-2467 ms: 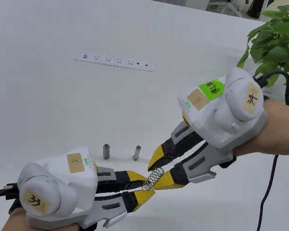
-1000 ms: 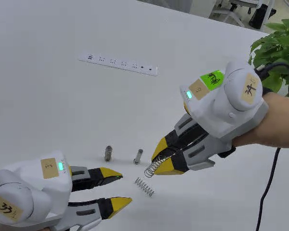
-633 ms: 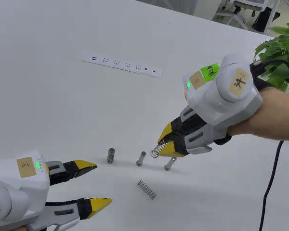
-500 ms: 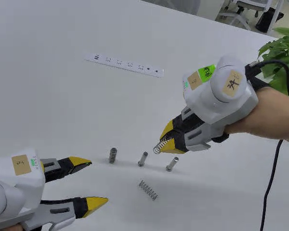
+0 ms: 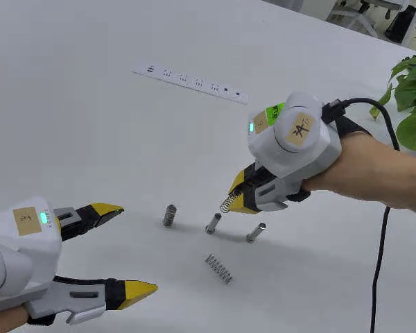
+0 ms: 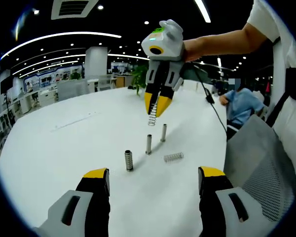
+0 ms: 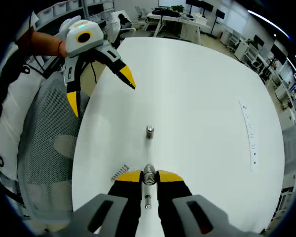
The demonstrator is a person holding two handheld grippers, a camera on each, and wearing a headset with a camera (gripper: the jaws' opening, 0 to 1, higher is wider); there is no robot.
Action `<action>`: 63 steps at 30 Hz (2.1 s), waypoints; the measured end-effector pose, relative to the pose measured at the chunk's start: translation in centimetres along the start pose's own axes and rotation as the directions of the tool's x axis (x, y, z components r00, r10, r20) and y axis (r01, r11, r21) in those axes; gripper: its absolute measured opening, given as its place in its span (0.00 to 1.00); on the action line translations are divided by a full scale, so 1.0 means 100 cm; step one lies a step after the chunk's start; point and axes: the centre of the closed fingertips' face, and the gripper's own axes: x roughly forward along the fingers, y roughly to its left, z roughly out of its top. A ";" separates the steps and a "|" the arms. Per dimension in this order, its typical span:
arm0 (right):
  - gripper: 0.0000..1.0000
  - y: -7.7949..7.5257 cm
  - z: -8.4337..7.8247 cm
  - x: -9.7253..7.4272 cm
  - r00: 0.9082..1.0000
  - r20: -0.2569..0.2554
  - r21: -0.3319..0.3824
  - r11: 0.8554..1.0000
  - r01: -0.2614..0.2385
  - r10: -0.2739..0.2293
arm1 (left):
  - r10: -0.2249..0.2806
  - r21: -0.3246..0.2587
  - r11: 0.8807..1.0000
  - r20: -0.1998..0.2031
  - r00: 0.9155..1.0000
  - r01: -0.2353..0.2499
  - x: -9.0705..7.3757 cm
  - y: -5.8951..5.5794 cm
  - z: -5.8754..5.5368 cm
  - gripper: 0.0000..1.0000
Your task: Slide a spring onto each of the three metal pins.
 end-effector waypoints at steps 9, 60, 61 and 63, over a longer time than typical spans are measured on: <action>0.12 -0.003 -0.004 0.012 1.000 -0.006 0.020 1.000 -0.012 0.013 | -0.017 -0.038 0.999 0.055 0.998 0.019 0.002 -0.003 0.005 0.93; 0.12 0.003 -0.023 0.070 0.999 -0.044 -0.006 1.000 -0.030 0.030 | -0.028 -0.053 0.998 0.060 0.998 0.031 0.008 -0.004 0.005 0.94; 0.12 0.003 -0.024 0.071 0.999 -0.045 -0.003 1.000 -0.030 0.030 | -0.029 -0.054 0.998 0.059 0.998 0.032 0.008 -0.004 0.005 0.94; 0.12 0.002 -0.024 0.072 0.999 -0.045 -0.003 1.000 -0.031 0.030 | -0.029 -0.054 0.998 0.058 0.998 0.032 0.008 -0.004 0.004 0.94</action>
